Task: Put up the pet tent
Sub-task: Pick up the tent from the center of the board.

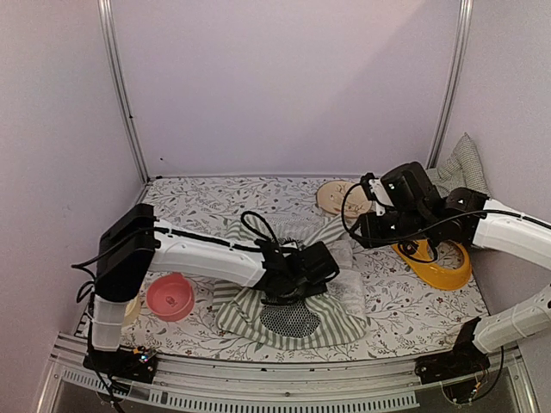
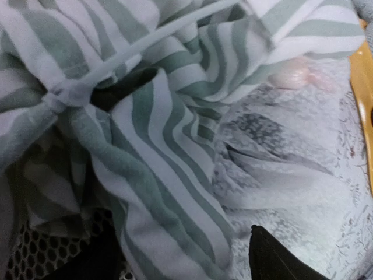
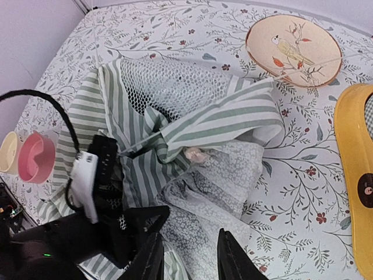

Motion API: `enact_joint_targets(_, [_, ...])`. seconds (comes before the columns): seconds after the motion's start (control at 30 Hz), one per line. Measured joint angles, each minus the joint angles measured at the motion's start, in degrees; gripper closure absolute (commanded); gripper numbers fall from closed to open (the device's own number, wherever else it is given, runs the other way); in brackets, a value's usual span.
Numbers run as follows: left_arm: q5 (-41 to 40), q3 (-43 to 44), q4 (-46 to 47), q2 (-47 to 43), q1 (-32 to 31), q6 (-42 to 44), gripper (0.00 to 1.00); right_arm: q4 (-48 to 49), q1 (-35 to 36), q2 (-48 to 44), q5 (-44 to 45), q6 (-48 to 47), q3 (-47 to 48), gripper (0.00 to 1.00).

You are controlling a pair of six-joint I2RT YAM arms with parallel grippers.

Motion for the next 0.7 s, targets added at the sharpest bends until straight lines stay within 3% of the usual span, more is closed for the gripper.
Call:
enact_joint_targets(0.1, [-2.93,7.1,-5.75,7.32,0.39,-5.27,0.42,1.42,0.0,-1.49,-0.09,0.0,0.63,0.66])
enact_joint_targets(0.23, [-7.76,14.14,-11.54,12.02,1.25,-9.68,1.0,2.05,0.0,-2.29,-0.37,0.0,0.68,0.66])
enact_joint_targets(0.47, [-16.37,20.04,-17.73,12.39,2.82,-8.98,1.0,2.29,0.0,-2.8,-0.66,-0.2,0.68,0.66])
enact_joint_targets(0.7, [-24.83,19.26,-19.34,8.44,0.02,0.35,1.0,2.23,0.0,-2.71,-0.5,-1.84,3.17,0.66])
